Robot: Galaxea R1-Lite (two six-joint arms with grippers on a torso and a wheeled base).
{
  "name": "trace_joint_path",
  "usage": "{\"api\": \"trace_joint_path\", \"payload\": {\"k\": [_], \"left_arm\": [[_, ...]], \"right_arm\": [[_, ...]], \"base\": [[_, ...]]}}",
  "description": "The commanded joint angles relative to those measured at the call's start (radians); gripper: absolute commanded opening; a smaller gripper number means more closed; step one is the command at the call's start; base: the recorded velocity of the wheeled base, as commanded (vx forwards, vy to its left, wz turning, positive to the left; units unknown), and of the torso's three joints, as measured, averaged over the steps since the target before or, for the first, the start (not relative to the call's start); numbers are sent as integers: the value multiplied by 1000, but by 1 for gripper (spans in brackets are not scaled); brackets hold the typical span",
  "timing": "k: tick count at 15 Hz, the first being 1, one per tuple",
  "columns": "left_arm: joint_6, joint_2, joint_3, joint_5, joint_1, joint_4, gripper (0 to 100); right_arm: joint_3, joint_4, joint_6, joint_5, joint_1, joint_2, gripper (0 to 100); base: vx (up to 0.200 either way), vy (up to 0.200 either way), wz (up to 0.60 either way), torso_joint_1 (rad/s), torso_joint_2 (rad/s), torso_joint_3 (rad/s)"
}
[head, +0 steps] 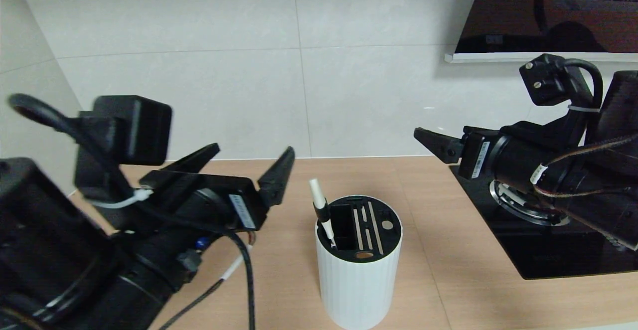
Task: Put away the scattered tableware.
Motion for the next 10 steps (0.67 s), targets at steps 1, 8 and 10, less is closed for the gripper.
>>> {"api": "trace_joint_path", "payload": {"k": [1, 8, 10], "left_arm": [[0, -174, 86, -7, 86, 5, 100], [63, -576, 287, -35, 342, 168, 100], [147, -824, 316, -127, 468, 389, 100]], "right_arm": [[112, -13, 1, 2, -43, -42, 100], [494, -222, 1, -19, -169, -425, 100], [547, -182, -27, -70, -209, -639, 100]], "base": [[0, 0, 0, 0, 0, 0], [0, 0, 0, 0, 0, 0], [0, 0, 0, 0, 0, 0]]}}
